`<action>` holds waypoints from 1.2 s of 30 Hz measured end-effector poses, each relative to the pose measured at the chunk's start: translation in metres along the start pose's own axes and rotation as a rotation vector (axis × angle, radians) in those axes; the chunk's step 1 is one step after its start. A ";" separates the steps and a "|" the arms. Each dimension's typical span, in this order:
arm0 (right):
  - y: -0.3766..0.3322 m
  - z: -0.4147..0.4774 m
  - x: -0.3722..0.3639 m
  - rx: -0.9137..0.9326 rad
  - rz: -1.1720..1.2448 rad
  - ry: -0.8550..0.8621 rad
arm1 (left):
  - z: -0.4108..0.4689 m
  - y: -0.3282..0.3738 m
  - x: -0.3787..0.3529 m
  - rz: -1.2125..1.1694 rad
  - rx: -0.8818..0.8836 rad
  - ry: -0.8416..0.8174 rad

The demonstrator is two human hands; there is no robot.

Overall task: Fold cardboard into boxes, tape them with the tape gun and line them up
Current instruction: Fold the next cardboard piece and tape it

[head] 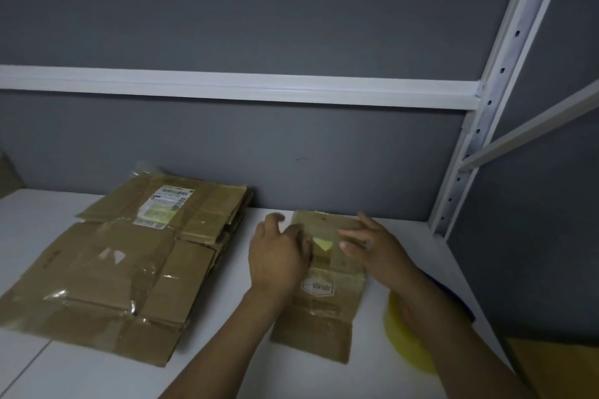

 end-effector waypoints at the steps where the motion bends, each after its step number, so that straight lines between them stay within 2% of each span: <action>1: -0.003 0.002 0.001 0.007 -0.029 -0.002 | -0.001 0.013 0.000 0.013 -0.109 -0.014; 3: -0.004 0.004 0.005 0.008 -0.077 -0.021 | -0.003 0.033 -0.016 -0.020 -0.282 -0.185; 5: 0.008 -0.007 0.016 -0.020 -0.081 0.037 | -0.007 0.036 -0.029 0.009 -0.269 -0.378; 8: 0.060 -0.044 0.038 -0.212 -0.072 0.228 | -0.007 0.034 -0.033 0.097 -0.265 -0.415; 9: 0.081 -0.057 0.040 -0.319 -0.107 0.218 | -0.007 0.036 -0.034 0.123 -0.269 -0.415; 11: 0.118 -0.081 0.033 -0.517 -0.237 0.068 | -0.009 0.039 -0.038 0.165 -0.262 -0.404; 13: 0.136 -0.096 0.022 -0.590 -0.351 -0.051 | -0.012 0.045 -0.039 0.195 -0.264 -0.375; 17: 0.129 -0.100 0.024 -0.528 -0.465 -0.008 | -0.012 0.052 -0.037 0.236 -0.267 -0.391; 21: 0.116 -0.105 0.032 -0.500 -0.374 0.053 | -0.013 0.060 -0.041 0.109 -0.227 -0.497; 24: 0.099 -0.113 0.060 -0.458 -0.279 0.277 | -0.012 0.059 -0.040 0.009 -0.268 -0.541; 28: 0.063 -0.105 0.101 -0.328 -0.160 0.622 | -0.004 0.044 -0.033 -0.149 -0.218 -0.536; 32: 0.015 -0.075 0.118 -0.062 -0.238 0.832 | 0.002 0.046 -0.016 -0.418 -0.123 -0.490; 34: 0.003 -0.060 0.112 0.029 -0.286 0.811 | 0.005 0.048 -0.007 -0.641 -0.034 -0.471; 36: 0.002 -0.050 0.105 0.070 -0.308 0.757 | 0.014 0.047 0.004 -0.925 0.134 -0.389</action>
Point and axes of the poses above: each hand's wrist, its own z-axis towards the middle knuckle, its own x-axis out of the back of the hand, y = z × x, the point moved 7 cm from there along z, towards the middle knuckle, and after that the axes turned 9 degrees about -z, right-handed, at the moved point
